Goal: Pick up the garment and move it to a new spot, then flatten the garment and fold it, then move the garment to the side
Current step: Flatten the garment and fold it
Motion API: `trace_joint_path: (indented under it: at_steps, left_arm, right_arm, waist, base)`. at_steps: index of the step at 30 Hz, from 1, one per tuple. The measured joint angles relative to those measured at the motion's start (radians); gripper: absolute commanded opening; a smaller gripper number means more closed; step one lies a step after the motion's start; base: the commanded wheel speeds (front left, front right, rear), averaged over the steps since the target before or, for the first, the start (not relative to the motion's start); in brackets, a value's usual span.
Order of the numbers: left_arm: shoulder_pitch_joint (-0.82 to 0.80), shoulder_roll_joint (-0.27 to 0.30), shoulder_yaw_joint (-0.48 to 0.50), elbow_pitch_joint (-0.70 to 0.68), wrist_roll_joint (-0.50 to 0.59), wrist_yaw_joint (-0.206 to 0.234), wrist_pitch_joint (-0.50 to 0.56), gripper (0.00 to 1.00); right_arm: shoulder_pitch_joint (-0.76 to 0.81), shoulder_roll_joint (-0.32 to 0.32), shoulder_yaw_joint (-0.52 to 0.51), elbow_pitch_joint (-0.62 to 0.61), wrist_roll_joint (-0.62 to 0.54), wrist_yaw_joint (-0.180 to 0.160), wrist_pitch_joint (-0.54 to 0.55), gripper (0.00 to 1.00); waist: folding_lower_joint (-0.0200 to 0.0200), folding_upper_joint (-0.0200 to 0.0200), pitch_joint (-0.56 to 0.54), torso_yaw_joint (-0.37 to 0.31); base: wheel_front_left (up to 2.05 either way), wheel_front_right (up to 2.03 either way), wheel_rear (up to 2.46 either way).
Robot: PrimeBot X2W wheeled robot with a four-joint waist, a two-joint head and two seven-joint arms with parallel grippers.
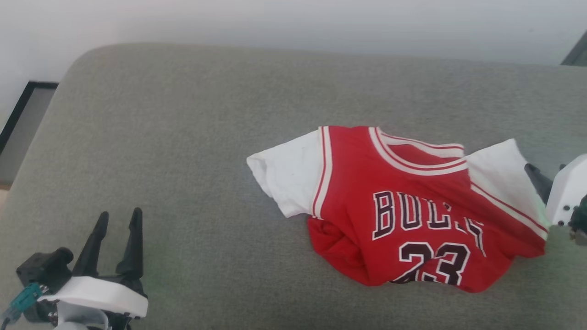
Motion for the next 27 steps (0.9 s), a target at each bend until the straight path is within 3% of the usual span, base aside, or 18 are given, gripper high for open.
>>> trace_joint_path:
  at_steps: [17,18,19,27]
  left_arm:
    - [-0.085,-0.02,-0.065,-0.002,-0.006,-0.001,0.0,1.0]
    - [-0.087,-0.02,-0.066,0.0,-0.005,-0.001,0.0,1.0]
    - [-0.088,-0.02,-0.066,0.001,-0.005,-0.001,0.0,1.0]
    - [-0.091,-0.016,-0.039,0.003,-0.005,-0.001,0.0,1.0]
  right_arm:
    - [-0.208,-0.038,0.0,0.34,-0.041,0.0,0.052,1.0]
    - [-0.216,-0.039,0.002,0.356,-0.045,0.0,0.052,0.29]
    - [-0.227,-0.039,0.005,0.37,-0.046,0.0,0.051,0.0]
    - [-0.255,-0.046,0.042,0.398,-0.048,0.001,0.003,0.0]
  waist:
    - [0.0,0.0,0.116,0.098]
    - [0.0,0.0,0.12,0.101]
    - [0.0,0.0,0.123,0.104]
    - [0.0,0.0,0.12,0.078]
  base:
    - [0.0,0.0,0.0]
    - [0.0,0.0,0.0]
    - [0.0,0.0,0.0]
    - [0.0,0.0,0.0]
